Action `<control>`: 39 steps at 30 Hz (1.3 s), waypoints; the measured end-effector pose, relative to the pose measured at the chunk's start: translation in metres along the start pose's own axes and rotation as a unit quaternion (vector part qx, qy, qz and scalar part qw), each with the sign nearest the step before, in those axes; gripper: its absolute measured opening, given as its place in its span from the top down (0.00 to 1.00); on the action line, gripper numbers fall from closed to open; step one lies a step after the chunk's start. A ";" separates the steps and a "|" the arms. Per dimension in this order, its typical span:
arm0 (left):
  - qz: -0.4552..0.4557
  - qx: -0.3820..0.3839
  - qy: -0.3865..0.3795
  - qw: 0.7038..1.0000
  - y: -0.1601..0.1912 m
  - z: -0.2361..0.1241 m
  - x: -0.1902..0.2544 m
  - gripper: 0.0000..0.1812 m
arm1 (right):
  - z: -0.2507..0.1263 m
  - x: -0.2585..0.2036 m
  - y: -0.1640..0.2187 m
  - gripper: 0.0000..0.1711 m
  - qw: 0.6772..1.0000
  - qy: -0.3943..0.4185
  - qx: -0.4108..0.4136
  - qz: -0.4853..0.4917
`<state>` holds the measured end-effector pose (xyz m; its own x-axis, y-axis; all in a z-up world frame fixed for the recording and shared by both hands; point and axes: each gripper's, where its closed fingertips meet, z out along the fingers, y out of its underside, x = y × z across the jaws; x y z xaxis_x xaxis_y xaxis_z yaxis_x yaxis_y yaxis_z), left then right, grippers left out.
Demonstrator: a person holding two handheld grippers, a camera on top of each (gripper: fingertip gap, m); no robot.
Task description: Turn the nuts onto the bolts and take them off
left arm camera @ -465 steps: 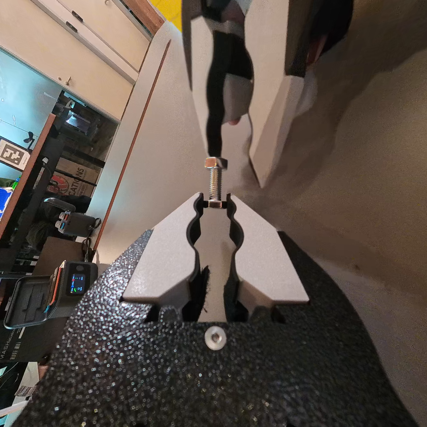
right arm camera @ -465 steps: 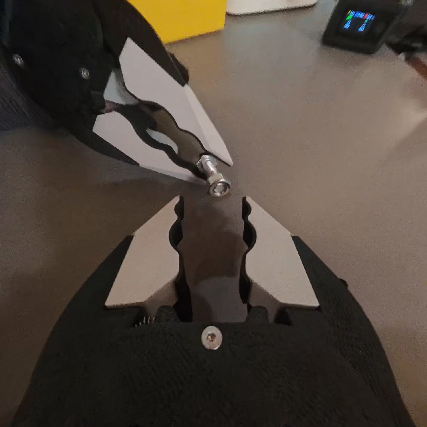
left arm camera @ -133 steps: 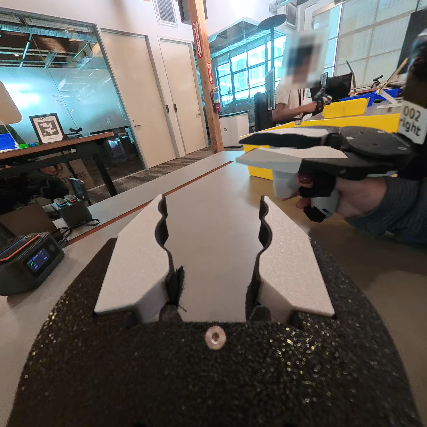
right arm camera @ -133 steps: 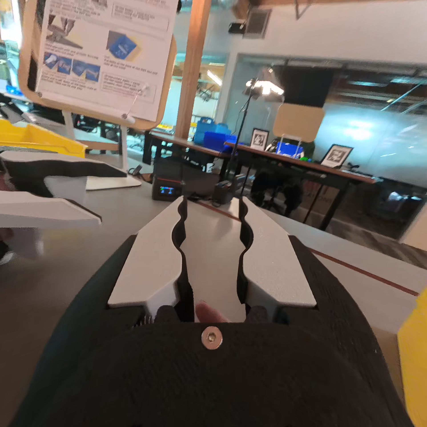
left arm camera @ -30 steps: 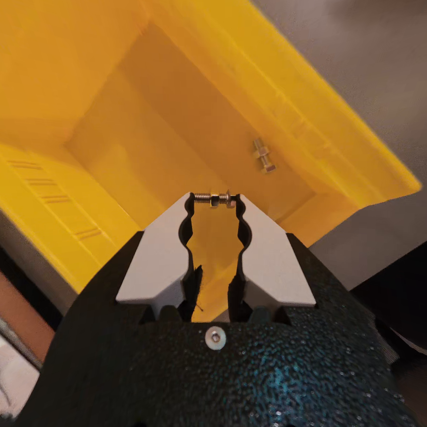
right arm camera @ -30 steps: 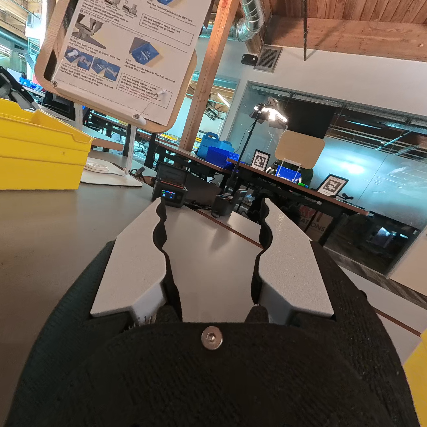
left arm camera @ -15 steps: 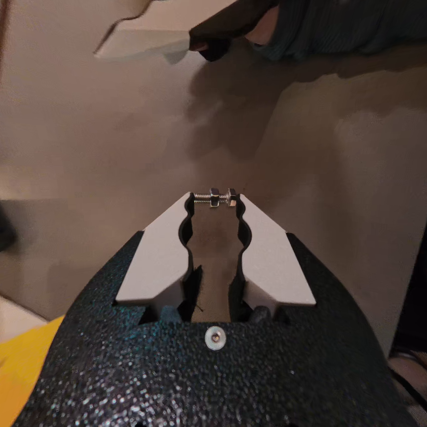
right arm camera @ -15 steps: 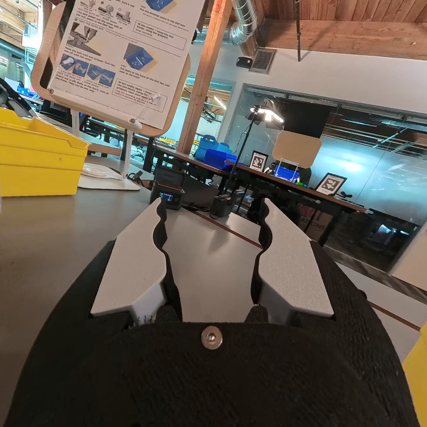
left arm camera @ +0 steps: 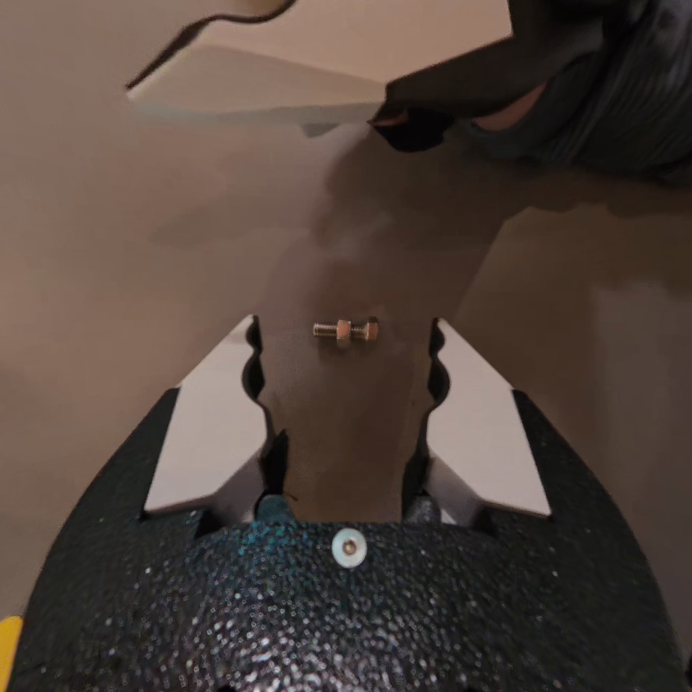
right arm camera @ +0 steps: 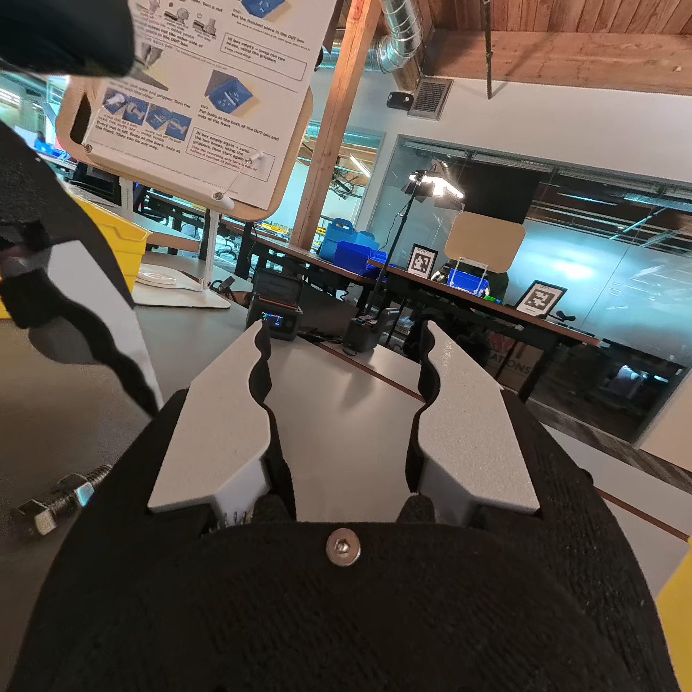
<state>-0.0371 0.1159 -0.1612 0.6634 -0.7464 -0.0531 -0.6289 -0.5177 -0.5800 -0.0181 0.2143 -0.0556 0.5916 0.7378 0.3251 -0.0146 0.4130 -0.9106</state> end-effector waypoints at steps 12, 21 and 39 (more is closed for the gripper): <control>-0.110 0.101 -0.127 0.980 0.011 0.007 -0.013 0.47 | -0.001 0.001 0.000 0.54 1.000 0.001 0.001 0.002; -0.166 0.137 -0.174 0.961 0.032 -0.015 -0.030 0.54 | 0.000 0.001 0.000 0.54 1.000 0.001 0.000 0.003; -0.105 0.112 -0.091 0.984 0.021 0.009 -0.005 0.70 | 0.000 0.001 0.000 0.55 1.000 0.000 0.001 0.003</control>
<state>-0.0497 0.1125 -0.1799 0.8431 -0.5357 -0.0459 -0.3793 -0.5320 -0.7570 -0.0173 0.2149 -0.0557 0.5913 0.7404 0.3197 -0.0194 0.4094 -0.9122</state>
